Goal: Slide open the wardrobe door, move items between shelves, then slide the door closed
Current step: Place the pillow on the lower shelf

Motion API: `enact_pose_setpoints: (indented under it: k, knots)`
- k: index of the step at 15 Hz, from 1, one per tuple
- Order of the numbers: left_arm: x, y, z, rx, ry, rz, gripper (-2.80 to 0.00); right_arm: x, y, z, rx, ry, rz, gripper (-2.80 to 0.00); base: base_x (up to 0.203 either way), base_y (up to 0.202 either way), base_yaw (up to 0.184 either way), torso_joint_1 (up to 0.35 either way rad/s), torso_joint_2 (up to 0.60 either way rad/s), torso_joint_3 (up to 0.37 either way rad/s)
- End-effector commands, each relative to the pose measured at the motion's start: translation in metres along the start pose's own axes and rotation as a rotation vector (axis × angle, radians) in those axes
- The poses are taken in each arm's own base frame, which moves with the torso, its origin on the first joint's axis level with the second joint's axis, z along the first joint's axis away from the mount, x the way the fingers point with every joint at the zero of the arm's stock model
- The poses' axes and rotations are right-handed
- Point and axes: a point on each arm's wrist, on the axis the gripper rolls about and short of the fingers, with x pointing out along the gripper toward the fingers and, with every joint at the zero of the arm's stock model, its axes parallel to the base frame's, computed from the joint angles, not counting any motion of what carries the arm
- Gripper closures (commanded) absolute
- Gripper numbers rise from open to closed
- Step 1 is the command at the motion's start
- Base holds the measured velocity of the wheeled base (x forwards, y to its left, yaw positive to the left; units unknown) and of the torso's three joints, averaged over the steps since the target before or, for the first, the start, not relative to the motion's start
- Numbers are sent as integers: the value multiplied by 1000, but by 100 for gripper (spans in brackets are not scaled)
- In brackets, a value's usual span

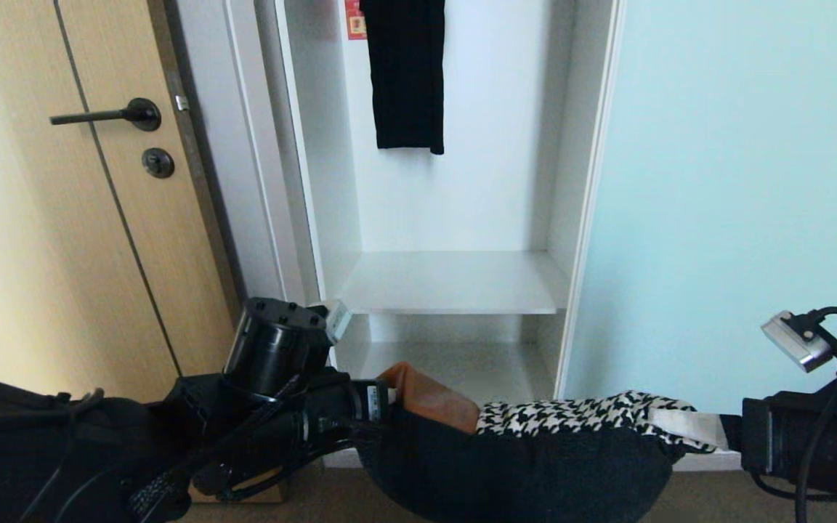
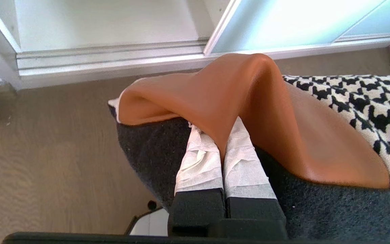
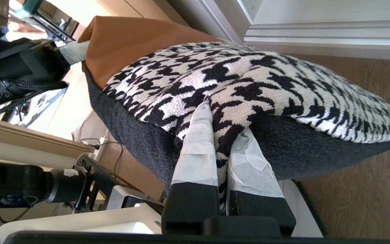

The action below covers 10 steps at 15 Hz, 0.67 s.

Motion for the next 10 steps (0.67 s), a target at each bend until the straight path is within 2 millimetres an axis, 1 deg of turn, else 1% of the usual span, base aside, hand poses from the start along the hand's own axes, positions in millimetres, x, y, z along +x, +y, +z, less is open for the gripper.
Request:
enact_pose_setpoints:
  k: [1, 7, 10]
  knots:
    - [1, 1, -2, -4, 6, 5, 0, 3, -2, -1, 9, 13, -2, 0, 0, 0, 0, 0, 0, 0]
    - [2, 1, -1, -5, 4, 3, 0, 3, -2, 0, 9, 14, -1, 0, 0, 0, 0, 0, 0, 0]
    - [1, 1, -2, -7, 8, 2, 0, 3, -2, 0, 8, 13, -1, 0, 0, 0, 0, 2, 2, -113]
